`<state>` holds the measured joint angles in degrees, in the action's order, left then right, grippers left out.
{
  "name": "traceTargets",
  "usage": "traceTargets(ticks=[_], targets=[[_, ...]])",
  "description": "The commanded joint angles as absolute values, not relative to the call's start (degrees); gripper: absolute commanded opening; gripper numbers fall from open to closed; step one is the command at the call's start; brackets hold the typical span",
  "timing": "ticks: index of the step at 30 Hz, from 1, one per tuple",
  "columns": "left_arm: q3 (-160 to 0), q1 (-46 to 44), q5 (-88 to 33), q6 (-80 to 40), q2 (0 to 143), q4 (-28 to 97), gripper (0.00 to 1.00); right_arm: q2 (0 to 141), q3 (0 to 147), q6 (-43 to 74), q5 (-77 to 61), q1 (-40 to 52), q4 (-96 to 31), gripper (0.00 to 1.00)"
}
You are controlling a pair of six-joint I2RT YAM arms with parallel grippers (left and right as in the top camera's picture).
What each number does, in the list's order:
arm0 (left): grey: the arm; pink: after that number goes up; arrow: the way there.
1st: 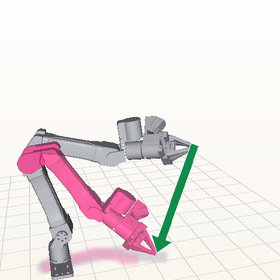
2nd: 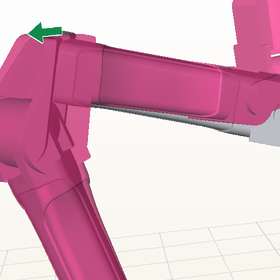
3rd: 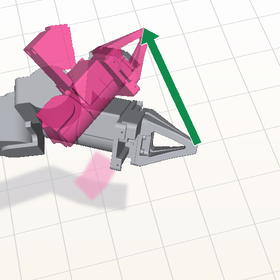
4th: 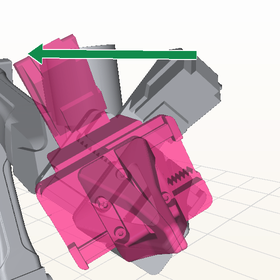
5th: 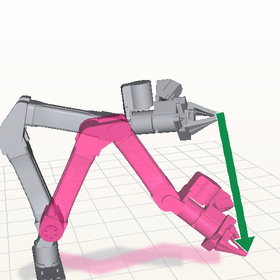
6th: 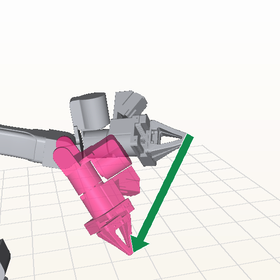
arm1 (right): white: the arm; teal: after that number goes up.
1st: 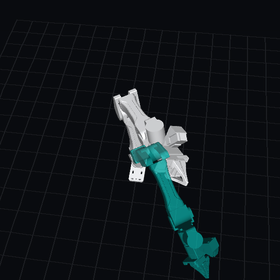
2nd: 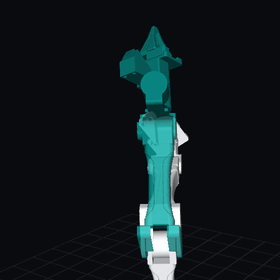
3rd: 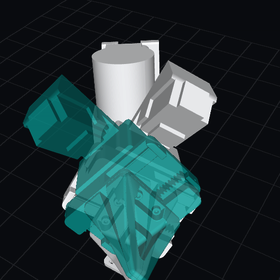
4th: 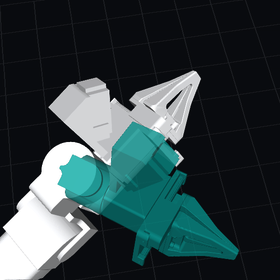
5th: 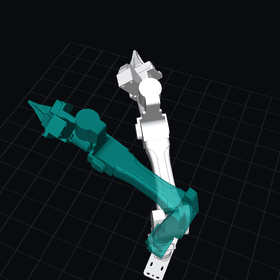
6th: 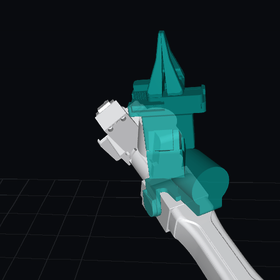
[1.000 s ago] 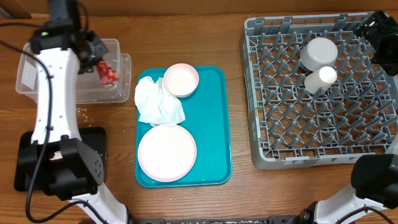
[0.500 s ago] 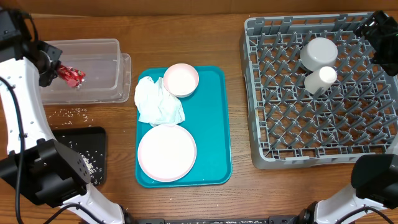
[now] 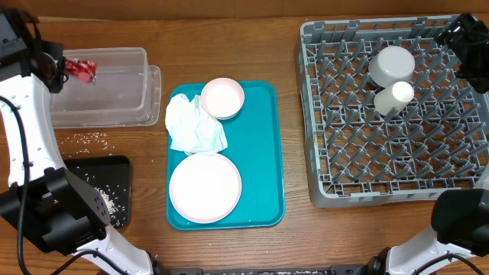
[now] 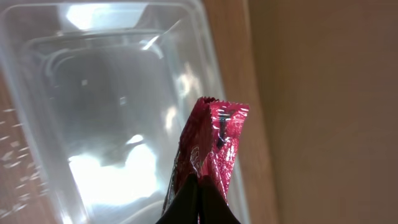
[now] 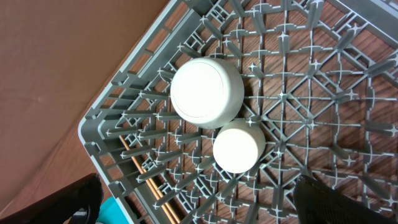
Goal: Sort waste into correct bins and load items into the dishwasher
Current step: 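Open the left gripper to drop the wrapper into the clear bin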
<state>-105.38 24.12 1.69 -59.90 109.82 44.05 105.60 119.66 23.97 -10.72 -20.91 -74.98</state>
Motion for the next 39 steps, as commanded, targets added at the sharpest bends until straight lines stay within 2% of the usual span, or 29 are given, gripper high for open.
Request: traceTargets(ticks=[1,9,14,39], targets=[[-104.25,24.43,1.87,-63.53,109.4,41.76,0.04,105.45,120.07,24.05,-11.03,-20.64,-74.7,1.0],[-104.25,24.43,2.0,-69.47,109.93,41.06,0.04,105.47,120.07,24.05,-11.03,-20.64,-74.7,1.0],[-104.25,24.43,6.39,-69.45,112.29,41.39,0.04,105.45,120.07,24.05,-11.03,-20.64,-74.7,1.0],[-104.25,24.47,6.5,-64.27,114.98,42.15,0.07,105.47,120.07,24.05,-11.03,-20.64,-74.7,1.0]])
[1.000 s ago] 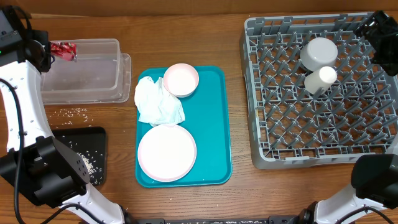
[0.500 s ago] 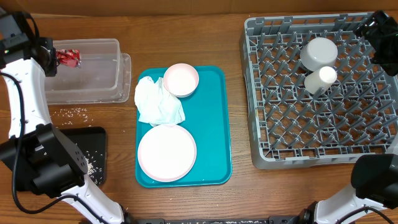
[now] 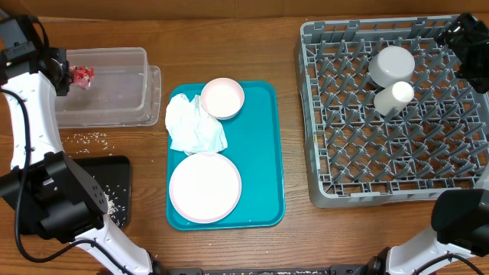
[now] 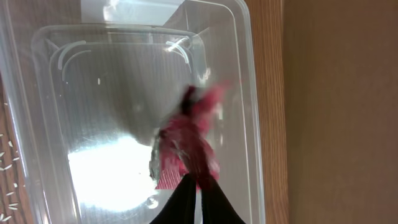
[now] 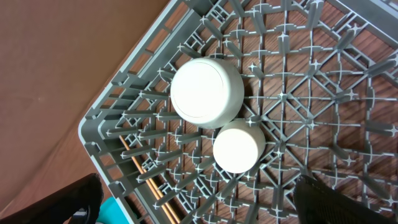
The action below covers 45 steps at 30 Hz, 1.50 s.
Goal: Sort waste into correct bins and load items into the dishwasher
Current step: 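Open the left gripper to drop the wrapper into the clear bin, then move the left gripper back to the white tissue and grasp it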
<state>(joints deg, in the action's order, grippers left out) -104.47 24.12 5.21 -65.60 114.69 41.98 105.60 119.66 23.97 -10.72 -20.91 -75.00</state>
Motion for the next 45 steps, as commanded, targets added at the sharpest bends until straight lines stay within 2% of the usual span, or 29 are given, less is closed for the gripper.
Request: traceTargets(ticks=[1,8,12,16,20,22,27,31,33,34,39,45], targets=[[-104.25,24.47,6.35,-64.27,114.98,42.17,0.07,105.45,120.07,24.05,-11.03,-20.64,-74.7,1.0],[-104.25,24.47,5.65,-64.25,114.96,42.19,0.06,105.47,120.07,24.05,-11.03,-20.64,-74.7,1.0],[-104.27,24.47,3.64,-63.29,114.93,42.19,0.12,105.45,120.07,24.05,-11.03,-20.64,-74.7,1.0],[-104.51,24.47,-3.81,-57.91,113.97,41.78,0.15,105.45,120.07,24.05,-11.03,-20.64,-74.7,1.0],[-105.47,24.34,-16.51,-46.5,111.92,39.57,0.04,105.45,120.07,24.05,-11.03,-20.64,-74.7,1.0],[-106.21,24.05,-22.04,-43.18,110.54,39.57,0.04,105.45,120.07,24.05,-11.03,-20.64,-74.7,1.0],[-106.52,22.7,-30.96,-34.89,105.86,39.83,0.18,105.45,120.07,24.05,-11.03,-20.64,-74.7,1.0],[-106.52,20.1,-31.55,-26.15,101.56,42.68,0.27,105.47,120.07,24.05,-11.03,-20.64,-74.7,1.0],[-106.52,18.06,-31.31,-21.02,99.44,44.47,0.35,105.45,120.07,24.05,-11.03,-20.64,-74.7,1.0],[-106.52,16.75,-30.55,-19.18,98.43,45.63,0.41,105.45,120.07,24.05,-11.03,-20.64,-74.7,1.0],[-106.52,8.47,-24.49,-13.19,95.88,51.29,0.99,105.45,120.07,24.05,-11.03,-20.64,-74.7,1.0],[-106.5,-0.97,-13.76,-12.49,96.99,58.37,1.0,105.45,120.07,24.05,-11.03,-20.64,-74.7,1.0]])
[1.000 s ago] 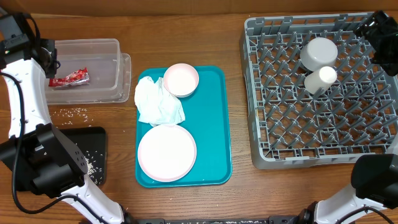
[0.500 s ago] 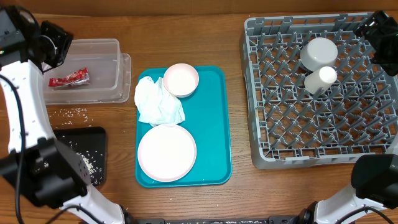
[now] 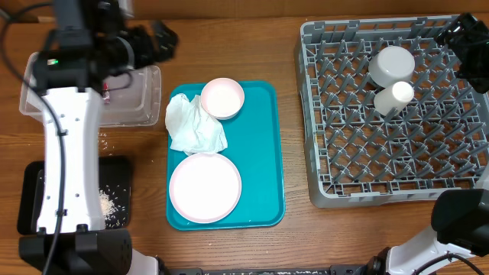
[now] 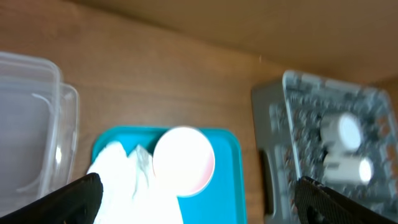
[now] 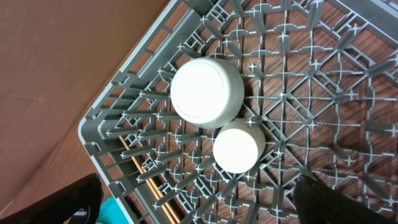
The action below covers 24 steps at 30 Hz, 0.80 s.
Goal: Sort waste into correct bins and load items into the dishwasher
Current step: 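Move the left gripper back to the white tissue and grasp it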
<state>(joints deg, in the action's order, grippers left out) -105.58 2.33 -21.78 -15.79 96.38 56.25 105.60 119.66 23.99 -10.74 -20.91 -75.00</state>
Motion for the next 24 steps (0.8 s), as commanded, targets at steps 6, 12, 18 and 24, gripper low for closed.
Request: traceTargets(ticks=[6,12,18,24], targets=[[-106.48,-8.54,-4.71,-14.7,100.97,64.38,0.8,105.45,120.07,24.05,-11.03,-20.64,-74.7,1.0],[-106.45,-11.07,-0.08,-19.68,108.9,67.57,0.63,105.47,120.07,24.05,-11.03,-20.64,-74.7,1.0],[-106.45,-11.31,-2.28,-20.25,116.6,69.58,0.62,105.45,120.07,24.05,-11.03,-20.64,-74.7,1.0],[-106.43,-12.62,-2.98,-17.78,124.33,71.11,0.63,105.45,120.07,24.05,-11.03,-20.64,-74.7,1.0]])
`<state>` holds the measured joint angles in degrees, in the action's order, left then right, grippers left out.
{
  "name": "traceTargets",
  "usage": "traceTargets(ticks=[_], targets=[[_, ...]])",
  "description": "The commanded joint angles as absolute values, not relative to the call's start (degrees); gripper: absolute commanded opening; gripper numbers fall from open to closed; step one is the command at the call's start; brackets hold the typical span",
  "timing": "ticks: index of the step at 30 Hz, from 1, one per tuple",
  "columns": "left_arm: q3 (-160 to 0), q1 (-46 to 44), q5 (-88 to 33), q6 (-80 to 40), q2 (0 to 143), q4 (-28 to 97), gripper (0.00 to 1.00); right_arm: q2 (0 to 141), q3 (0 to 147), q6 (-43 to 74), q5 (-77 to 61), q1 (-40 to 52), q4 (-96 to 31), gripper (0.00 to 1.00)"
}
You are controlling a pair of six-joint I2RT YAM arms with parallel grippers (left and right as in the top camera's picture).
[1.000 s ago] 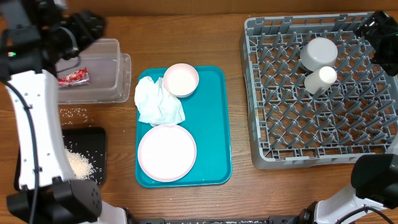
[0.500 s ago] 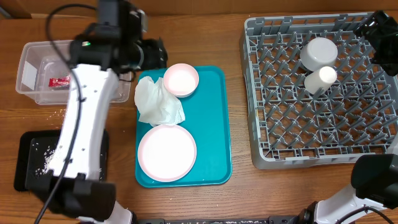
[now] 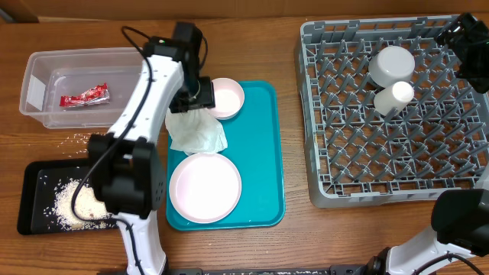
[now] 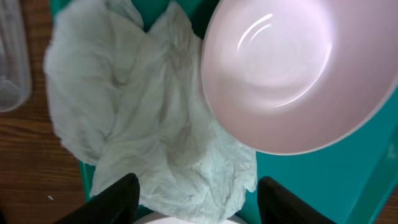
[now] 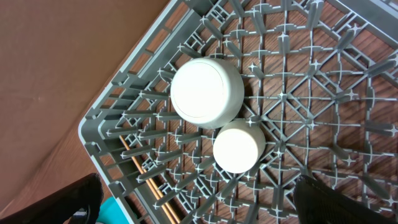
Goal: Sort waste into correct bins and load items into the dishwasher
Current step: 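Move the left gripper back to the white tissue and grasp it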
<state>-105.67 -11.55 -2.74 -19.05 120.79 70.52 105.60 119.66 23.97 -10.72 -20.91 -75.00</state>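
Observation:
A crumpled white napkin [image 3: 197, 130] lies on the teal tray [image 3: 263, 153], between a pink bowl [image 3: 225, 98] and a pink plate [image 3: 205, 187]. My left gripper [image 3: 195, 95] hangs open just above the napkin [image 4: 143, 118], its fingers [image 4: 115, 199] apart on either side of it, with the bowl [image 4: 292, 74] close by. A red wrapper [image 3: 84, 96] lies in the clear bin [image 3: 38, 65]. My right gripper [image 5: 199, 202] is open over the far corner of the grey dish rack [image 3: 458, 160], which holds a white bowl [image 5: 206, 92] and a white cup [image 5: 239, 146].
A black tray [image 3: 34, 218] with spilled rice sits at the front left. More rice grains [image 3: 80, 137] lie scattered on the wood in front of the clear bin. The rack fills the right side of the table.
My left gripper was open and high, looking down on the tray and bin; now it is low over the napkin. The wrapper shows lying in the bin. The right arm has not moved.
My left gripper was shut on the red wrapper above the clear bin, then held it lower inside the bin. Later it was open and empty, turned toward the tray. Now the wrapper rests in the bin and the gripper hovers over the napkin.

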Motion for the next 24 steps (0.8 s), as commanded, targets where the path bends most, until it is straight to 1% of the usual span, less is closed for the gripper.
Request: traceTargets(ticks=[1,8,15,16,18,19,21,24], targets=[[-106.43,-12.82,-3.01,-17.78,125.34,71.24,0.63,105.47,120.07,24.05,-11.03,-20.64,-74.7,1.0],[-106.41,-14.11,-3.01,-17.34,130.58,72.25,0.62,105.45,120.07,24.05,-11.03,-20.64,-74.7,1.0],[-106.1,-15.09,-1.65,-15.2,130.96,72.51,0.6,105.45,120.07,24.05,-11.03,-20.64,-74.7,1.0],[-106.1,-15.11,-1.37,-15.2,130.93,72.38,0.56,105.47,120.07,24.05,-11.03,-20.64,-74.7,1.0],[-106.1,-15.09,-1.04,-15.18,130.93,72.2,0.44,105.47,120.07,24.05,-11.03,-20.64,-74.7,1.0],[-106.1,-15.09,-1.02,-15.2,130.96,72.16,0.39,105.47,120.07,24.05,-11.03,-20.64,-74.7,1.0],[-106.1,-15.09,-1.04,-15.2,130.93,72.31,0.35,105.45,120.07,24.05,-11.03,-20.64,-74.7,1.0],[-106.1,-15.09,-1.04,-15.2,130.96,73.19,0.33,105.45,120.07,24.05,-11.03,-20.64,-74.7,1.0]])
